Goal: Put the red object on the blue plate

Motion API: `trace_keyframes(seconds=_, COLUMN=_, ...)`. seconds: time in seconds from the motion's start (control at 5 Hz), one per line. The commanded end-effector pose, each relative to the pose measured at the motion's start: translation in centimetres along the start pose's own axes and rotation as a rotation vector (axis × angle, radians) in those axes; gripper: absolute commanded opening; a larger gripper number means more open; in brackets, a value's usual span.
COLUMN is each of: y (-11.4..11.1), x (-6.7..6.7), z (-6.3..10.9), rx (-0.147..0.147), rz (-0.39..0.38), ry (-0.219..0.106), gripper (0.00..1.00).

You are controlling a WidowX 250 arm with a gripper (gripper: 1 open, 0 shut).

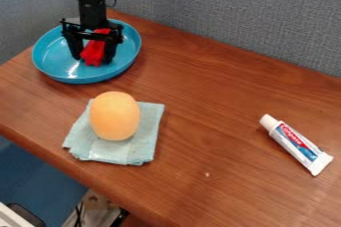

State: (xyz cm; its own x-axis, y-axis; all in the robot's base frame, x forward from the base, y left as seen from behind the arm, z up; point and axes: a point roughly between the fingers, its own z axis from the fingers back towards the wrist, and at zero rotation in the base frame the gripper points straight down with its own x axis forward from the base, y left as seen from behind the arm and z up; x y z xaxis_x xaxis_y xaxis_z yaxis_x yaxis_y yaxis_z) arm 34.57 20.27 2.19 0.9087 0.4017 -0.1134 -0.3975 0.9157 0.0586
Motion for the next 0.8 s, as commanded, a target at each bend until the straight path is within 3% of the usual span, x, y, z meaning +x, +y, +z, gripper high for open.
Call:
trace_keyframes(seconds=0.0, y=1.2, x=-0.1, z=4.7, rx=-0.018, rz=0.025, ry=-0.099, gripper=1.0)
trace_keyframes(seconds=0.4, y=1.2, x=-1.0, z=8.2, rx=-0.062, rz=0.02, ry=-0.142, gripper=1.0)
trace_keyframes(seconds=0.6, y=1.3, x=-1.6, z=10.1, rx=-0.083, rz=0.012, ry=-0.18, gripper=1.0)
